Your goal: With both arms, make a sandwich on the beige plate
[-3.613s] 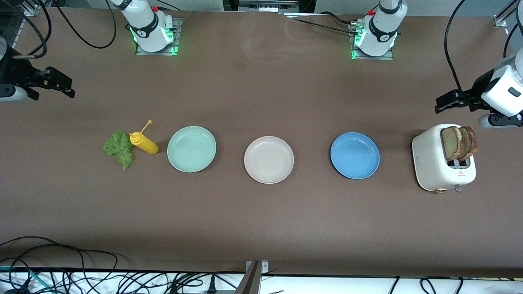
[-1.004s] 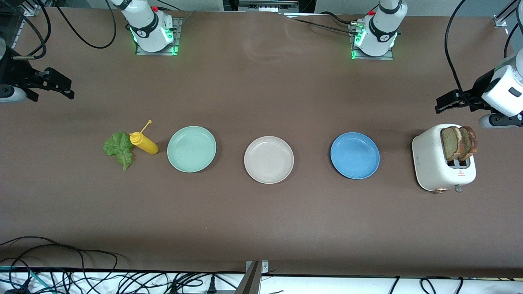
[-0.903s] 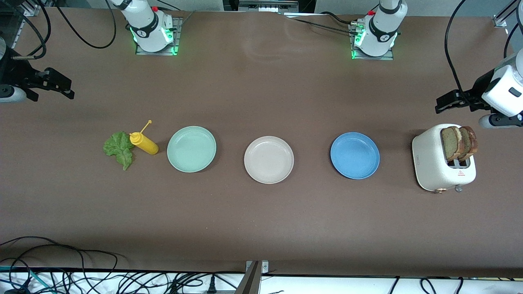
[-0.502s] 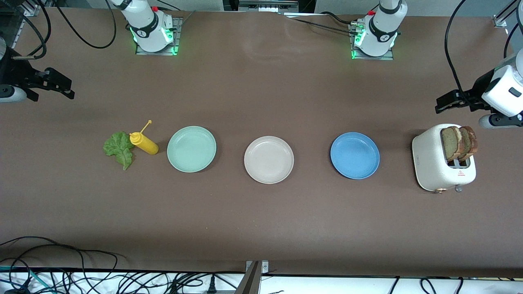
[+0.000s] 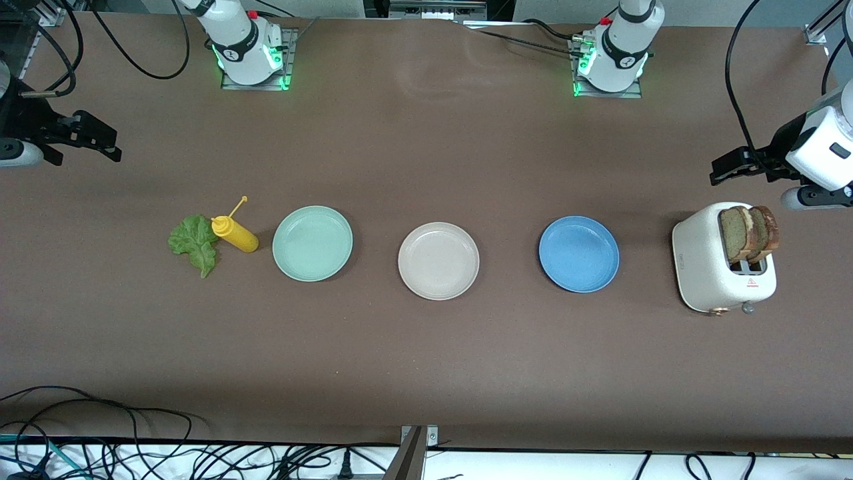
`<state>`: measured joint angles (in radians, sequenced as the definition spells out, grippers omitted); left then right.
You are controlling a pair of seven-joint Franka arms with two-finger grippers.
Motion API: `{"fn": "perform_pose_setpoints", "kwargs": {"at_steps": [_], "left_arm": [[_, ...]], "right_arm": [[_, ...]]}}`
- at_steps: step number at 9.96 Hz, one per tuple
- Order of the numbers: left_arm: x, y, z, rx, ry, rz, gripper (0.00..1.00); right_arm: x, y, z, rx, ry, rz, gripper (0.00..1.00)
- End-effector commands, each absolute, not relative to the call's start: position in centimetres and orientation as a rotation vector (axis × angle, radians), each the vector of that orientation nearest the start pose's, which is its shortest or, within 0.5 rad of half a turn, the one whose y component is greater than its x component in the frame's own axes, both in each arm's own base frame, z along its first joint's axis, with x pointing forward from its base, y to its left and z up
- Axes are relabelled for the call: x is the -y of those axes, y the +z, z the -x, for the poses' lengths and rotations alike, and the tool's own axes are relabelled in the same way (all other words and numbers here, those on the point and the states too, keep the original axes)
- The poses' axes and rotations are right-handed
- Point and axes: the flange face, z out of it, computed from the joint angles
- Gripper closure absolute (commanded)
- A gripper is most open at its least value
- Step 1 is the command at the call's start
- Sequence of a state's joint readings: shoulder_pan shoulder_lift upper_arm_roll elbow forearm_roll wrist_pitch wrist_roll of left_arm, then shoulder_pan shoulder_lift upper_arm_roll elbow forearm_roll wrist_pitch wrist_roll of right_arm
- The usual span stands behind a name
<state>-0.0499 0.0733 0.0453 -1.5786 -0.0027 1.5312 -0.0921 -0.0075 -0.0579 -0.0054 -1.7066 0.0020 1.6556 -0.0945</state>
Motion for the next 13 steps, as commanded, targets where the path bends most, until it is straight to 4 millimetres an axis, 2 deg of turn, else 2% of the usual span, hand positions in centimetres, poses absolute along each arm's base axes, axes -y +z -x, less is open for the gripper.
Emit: {"fn": "perform_pose_setpoints", "kwargs": {"at_steps": [1, 6, 9, 12, 13], "left_arm": [[-0.4, 57.4, -57.7, 0.118, 0.189, 3.099, 0.00], [-2.3, 55.2, -58.7, 0.150, 0.212, 3.059, 0.00], [-4.2, 51.8, -60.4, 0.146, 0.220, 3.061, 0.00], [-7.5, 48.3, -61.7, 0.125, 0.186, 3.064, 0.00], [-7.8, 46.9, -62.0, 0.112, 0.166, 3.065, 0.00]], "right_arm": [[0.5, 60.3, -54.0, 0.127, -0.009, 3.150, 0.00], [0.5, 60.2, -54.1, 0.127, -0.006, 3.150, 0.00], [0.5, 60.2, -53.9, 0.127, 0.008, 3.149, 0.00], [0.5, 60.3, -53.9, 0.127, 0.008, 3.148, 0.00], [0.5, 60.2, -53.9, 0.127, 0.010, 3.149, 0.00]]}}
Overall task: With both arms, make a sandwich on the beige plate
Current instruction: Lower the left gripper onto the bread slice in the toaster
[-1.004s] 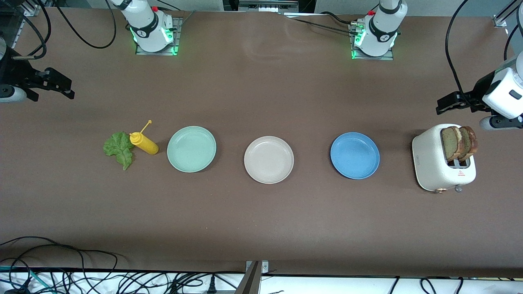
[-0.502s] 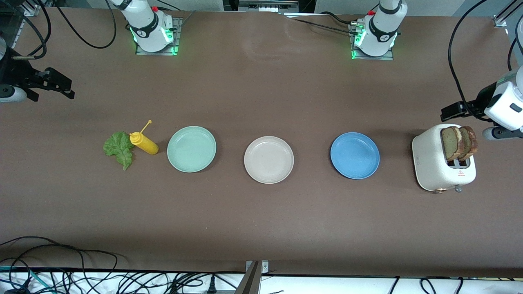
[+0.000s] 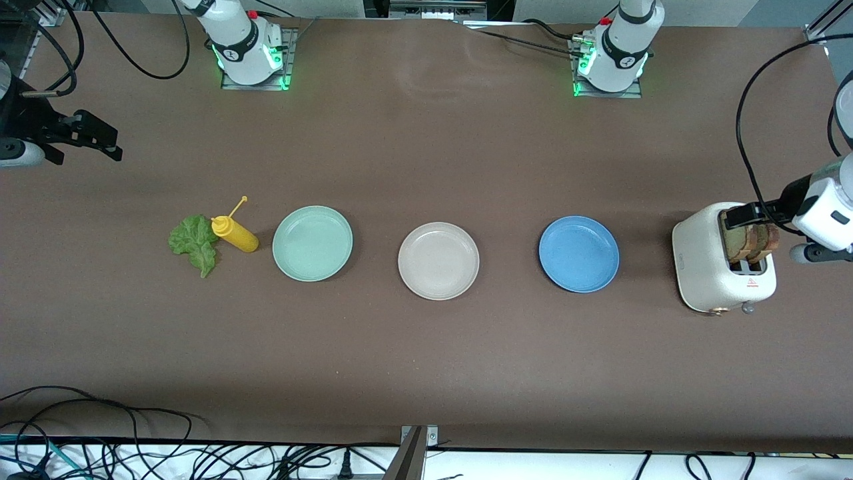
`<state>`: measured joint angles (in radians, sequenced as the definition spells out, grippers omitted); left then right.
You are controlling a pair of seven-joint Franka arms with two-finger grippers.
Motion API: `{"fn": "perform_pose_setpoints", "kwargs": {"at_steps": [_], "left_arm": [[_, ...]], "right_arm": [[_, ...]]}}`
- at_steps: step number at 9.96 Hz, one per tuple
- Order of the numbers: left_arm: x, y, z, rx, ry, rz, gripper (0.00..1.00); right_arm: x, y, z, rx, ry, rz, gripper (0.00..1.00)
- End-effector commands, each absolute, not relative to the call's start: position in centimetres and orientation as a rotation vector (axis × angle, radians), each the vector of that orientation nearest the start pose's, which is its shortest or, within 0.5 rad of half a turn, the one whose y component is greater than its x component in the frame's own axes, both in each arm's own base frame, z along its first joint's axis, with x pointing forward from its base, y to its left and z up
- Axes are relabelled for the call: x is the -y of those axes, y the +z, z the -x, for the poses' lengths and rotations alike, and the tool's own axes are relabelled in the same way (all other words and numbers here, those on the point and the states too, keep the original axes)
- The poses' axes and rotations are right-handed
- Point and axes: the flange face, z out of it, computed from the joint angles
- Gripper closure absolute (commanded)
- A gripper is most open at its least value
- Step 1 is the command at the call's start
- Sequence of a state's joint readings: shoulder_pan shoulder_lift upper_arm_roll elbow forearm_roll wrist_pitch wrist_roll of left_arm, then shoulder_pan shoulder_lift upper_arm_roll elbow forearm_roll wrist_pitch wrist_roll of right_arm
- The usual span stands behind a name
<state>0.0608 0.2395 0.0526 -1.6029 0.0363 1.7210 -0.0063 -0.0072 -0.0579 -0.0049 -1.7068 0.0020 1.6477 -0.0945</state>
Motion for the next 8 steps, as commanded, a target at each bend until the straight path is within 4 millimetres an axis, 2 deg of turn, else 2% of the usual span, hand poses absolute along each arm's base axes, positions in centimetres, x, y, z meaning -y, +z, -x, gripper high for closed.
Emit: {"fn": "perform_pose_setpoints", "kwargs": {"at_steps": [1, 2, 3, 5, 8], "left_arm": [[-8.6, 45.4, -62.0, 0.116, 0.139, 3.067, 0.00], [-8.8, 43.7, -61.7, 0.110, 0.111, 3.069, 0.00], [-9.4, 42.7, -61.3, 0.097, 0.091, 3.071, 0.00], [-10.9, 42.2, -60.7, 0.041, 0.105, 3.076, 0.00], [-11.1, 41.1, -60.0, 0.024, 0.101, 3.078, 0.00]], "right_arm": [[0.5, 60.3, -53.9, 0.124, 0.008, 3.150, 0.00], [0.5, 60.3, -53.9, 0.127, 0.006, 3.148, 0.00], [0.5, 60.3, -53.9, 0.124, 0.008, 3.150, 0.00], [0.4, 60.4, -53.8, 0.127, 0.010, 3.148, 0.00], [0.4, 60.3, -53.7, 0.126, 0.018, 3.148, 0.00]]}}
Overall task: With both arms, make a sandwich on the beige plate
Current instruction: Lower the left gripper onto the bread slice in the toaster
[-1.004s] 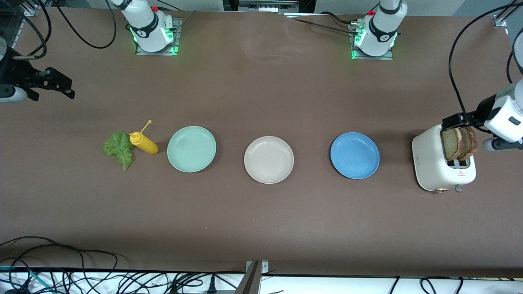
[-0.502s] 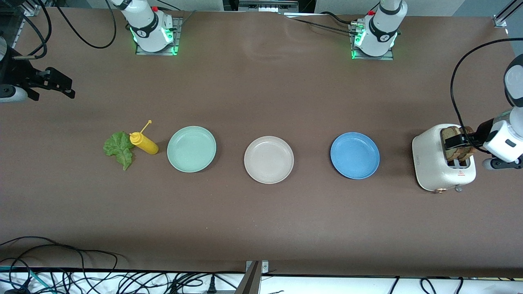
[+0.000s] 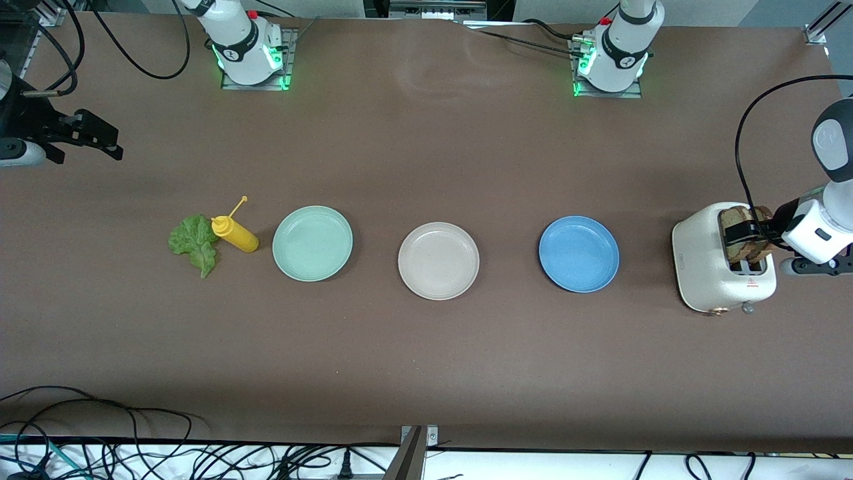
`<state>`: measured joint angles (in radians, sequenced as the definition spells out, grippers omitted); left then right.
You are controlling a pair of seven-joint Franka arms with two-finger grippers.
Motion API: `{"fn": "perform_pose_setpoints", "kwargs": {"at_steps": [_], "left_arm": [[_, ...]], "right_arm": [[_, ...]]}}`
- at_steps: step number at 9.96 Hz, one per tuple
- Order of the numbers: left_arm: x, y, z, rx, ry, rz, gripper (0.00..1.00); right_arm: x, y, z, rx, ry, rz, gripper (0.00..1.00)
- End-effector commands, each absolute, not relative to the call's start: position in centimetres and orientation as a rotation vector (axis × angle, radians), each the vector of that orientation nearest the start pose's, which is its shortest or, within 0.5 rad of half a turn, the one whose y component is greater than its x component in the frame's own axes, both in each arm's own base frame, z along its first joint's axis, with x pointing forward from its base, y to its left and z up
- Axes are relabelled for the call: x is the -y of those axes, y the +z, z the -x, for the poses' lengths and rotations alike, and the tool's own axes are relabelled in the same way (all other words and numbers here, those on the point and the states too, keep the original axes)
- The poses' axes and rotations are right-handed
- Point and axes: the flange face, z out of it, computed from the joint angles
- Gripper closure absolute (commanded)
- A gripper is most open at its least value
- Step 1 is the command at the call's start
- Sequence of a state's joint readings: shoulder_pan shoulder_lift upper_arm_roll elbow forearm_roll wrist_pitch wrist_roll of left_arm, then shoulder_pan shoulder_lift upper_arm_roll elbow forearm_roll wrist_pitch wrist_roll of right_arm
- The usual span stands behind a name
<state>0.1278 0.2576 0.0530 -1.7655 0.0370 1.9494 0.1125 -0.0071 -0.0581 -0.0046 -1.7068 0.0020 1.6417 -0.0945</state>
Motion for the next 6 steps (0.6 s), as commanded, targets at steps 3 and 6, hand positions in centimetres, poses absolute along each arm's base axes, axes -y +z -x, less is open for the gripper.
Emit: {"fn": "perform_pose_setpoints", "kwargs": {"at_steps": [3, 6], "left_arm": [[-11.0, 40.2, -58.7, 0.023, 0.061, 3.078, 0.00], [-11.5, 39.0, -57.0, 0.037, 0.026, 3.079, 0.00]], "right_arm": [[0.4, 60.3, -53.7, 0.129, 0.018, 3.148, 0.00], [0.4, 60.3, -53.8, 0.126, 0.020, 3.148, 0.00]]}}
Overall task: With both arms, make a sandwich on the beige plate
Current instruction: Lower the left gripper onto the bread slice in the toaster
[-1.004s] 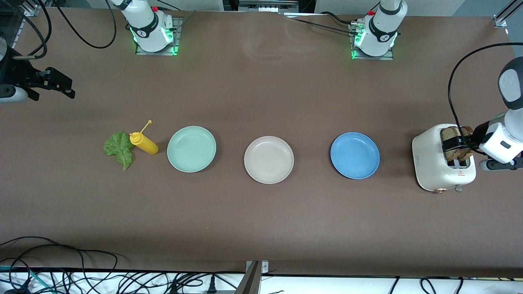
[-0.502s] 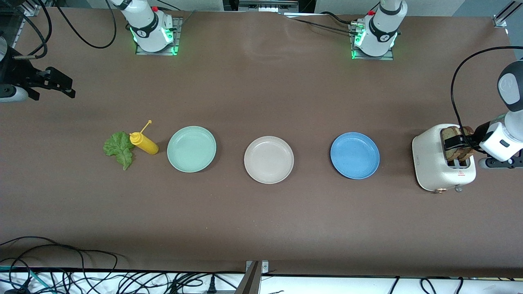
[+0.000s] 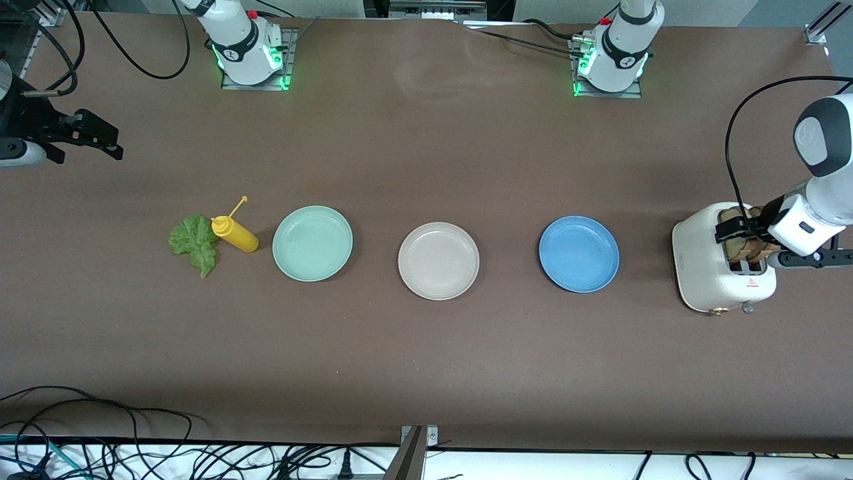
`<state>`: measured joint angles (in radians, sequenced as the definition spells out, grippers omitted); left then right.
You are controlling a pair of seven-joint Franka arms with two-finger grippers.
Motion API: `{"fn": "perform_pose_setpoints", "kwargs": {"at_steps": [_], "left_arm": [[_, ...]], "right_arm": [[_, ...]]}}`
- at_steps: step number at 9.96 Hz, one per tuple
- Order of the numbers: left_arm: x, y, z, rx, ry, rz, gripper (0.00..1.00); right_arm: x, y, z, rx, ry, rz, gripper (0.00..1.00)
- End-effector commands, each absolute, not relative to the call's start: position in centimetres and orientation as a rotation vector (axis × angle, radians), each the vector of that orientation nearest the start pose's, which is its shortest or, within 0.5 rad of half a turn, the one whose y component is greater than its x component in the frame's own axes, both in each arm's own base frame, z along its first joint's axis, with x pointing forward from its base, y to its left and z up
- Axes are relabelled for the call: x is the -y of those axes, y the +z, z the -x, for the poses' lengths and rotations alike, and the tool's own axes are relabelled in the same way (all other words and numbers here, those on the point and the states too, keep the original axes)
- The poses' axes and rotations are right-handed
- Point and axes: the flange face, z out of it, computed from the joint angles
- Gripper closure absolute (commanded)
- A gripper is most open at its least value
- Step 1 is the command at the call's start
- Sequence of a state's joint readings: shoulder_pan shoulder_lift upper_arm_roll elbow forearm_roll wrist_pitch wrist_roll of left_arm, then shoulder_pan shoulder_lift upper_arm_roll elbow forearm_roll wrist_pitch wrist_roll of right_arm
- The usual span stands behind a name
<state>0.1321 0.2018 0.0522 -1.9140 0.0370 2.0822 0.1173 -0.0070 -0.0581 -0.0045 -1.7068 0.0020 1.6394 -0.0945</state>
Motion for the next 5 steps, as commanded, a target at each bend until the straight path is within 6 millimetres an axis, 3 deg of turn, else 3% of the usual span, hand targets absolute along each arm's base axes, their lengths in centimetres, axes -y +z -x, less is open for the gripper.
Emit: {"fn": "perform_pose_setpoints", "kwargs": {"at_steps": [1, 3, 5], "left_arm": [[-11.5, 38.4, -56.5, 0.035, 0.009, 3.079, 0.02], [-12.1, 37.8, -56.0, 0.033, 0.001, 3.079, 0.18], [-13.0, 37.7, -55.7, 0.023, 0.005, 3.079, 0.68]], "right_arm": [[0.4, 60.2, -53.8, 0.126, 0.022, 3.148, 0.00], [0.5, 60.3, -53.7, 0.124, 0.020, 3.148, 0.00], [0.5, 60.3, -53.8, 0.126, 0.020, 3.147, 0.00]]}}
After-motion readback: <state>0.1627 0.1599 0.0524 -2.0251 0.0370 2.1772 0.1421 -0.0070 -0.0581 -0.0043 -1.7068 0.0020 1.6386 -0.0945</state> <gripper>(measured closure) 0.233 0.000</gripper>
